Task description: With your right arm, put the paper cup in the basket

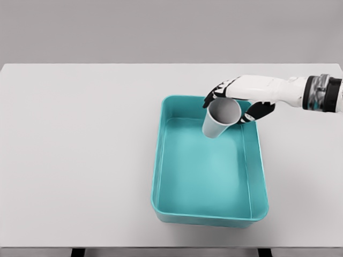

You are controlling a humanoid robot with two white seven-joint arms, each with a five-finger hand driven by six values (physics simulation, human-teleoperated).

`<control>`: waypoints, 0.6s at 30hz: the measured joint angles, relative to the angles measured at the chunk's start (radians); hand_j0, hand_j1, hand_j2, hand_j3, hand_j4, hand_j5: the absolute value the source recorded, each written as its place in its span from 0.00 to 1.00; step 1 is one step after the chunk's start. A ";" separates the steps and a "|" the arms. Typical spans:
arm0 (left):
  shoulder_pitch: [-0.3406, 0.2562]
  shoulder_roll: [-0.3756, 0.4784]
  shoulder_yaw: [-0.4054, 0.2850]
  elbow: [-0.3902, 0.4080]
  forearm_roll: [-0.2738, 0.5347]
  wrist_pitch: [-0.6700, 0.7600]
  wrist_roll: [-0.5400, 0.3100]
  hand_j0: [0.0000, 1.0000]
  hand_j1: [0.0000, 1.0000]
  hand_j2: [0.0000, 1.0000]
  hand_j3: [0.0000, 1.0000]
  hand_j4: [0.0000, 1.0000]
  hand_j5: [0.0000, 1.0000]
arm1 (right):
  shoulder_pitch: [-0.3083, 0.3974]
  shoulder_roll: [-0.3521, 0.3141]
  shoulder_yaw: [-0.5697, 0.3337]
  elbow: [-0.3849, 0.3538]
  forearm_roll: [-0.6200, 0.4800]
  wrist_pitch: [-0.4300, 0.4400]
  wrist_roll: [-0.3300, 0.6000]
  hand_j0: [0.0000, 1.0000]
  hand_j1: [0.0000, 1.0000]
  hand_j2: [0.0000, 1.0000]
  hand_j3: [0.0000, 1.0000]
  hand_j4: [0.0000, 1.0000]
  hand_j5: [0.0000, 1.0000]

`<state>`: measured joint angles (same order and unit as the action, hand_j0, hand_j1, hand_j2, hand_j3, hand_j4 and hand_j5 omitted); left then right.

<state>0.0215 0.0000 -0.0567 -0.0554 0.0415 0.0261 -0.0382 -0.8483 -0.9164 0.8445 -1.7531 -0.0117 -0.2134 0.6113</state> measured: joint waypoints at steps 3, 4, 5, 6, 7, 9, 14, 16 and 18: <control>0.002 0.000 0.000 0.000 0.000 0.000 0.000 1.00 1.00 1.00 1.00 1.00 1.00 | 0.000 0.010 0.008 0.000 0.001 0.003 0.000 0.76 0.76 0.76 0.76 0.76 0.76; 0.002 0.000 0.000 0.000 0.000 0.000 0.000 1.00 1.00 1.00 1.00 1.00 1.00 | 0.000 0.012 0.012 0.000 0.001 0.004 0.000 0.76 0.76 0.76 0.76 0.76 0.76; 0.002 0.000 0.000 0.000 0.000 0.000 0.000 1.00 1.00 1.00 1.00 1.00 1.00 | 0.000 0.013 0.016 0.000 0.001 0.004 0.000 0.76 0.76 0.76 0.76 0.76 0.76; 0.002 0.000 0.000 0.000 0.000 0.000 0.000 1.00 1.00 1.00 1.00 1.00 1.00 | 0.000 0.014 0.020 0.000 0.001 0.004 0.000 0.76 0.76 0.76 0.76 0.76 0.76; 0.002 0.000 0.000 0.000 0.000 0.000 0.000 1.00 1.00 1.00 1.00 1.00 1.00 | 0.002 0.015 0.024 0.000 0.001 0.005 0.000 0.76 0.76 0.76 0.76 0.76 0.76; 0.002 0.000 0.000 0.000 0.000 0.000 0.000 1.00 1.00 1.00 1.00 1.00 1.00 | 0.002 0.016 0.033 0.001 0.002 0.006 0.000 0.76 0.76 0.76 0.76 0.76 0.76; 0.002 0.000 0.000 0.000 0.000 0.000 0.000 1.00 1.00 1.00 1.00 1.00 1.00 | 0.005 0.021 0.047 0.001 0.004 0.007 0.000 0.76 0.76 0.76 0.76 0.76 0.76; 0.002 0.000 0.000 0.000 0.000 0.000 0.000 1.00 1.00 1.00 1.00 1.00 1.00 | 0.003 0.022 0.055 0.001 0.005 0.007 0.000 0.76 0.76 0.76 0.76 0.76 0.76; 0.002 0.000 0.000 0.000 0.000 0.000 0.000 1.00 1.00 1.00 1.00 1.00 1.00 | 0.003 0.023 0.063 0.002 0.006 0.008 0.000 0.76 0.76 0.76 0.76 0.76 0.76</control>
<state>0.0230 0.0000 -0.0567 -0.0553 0.0414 0.0261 -0.0382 -0.8452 -0.8938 0.9071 -1.7516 -0.0062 -0.2056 0.6114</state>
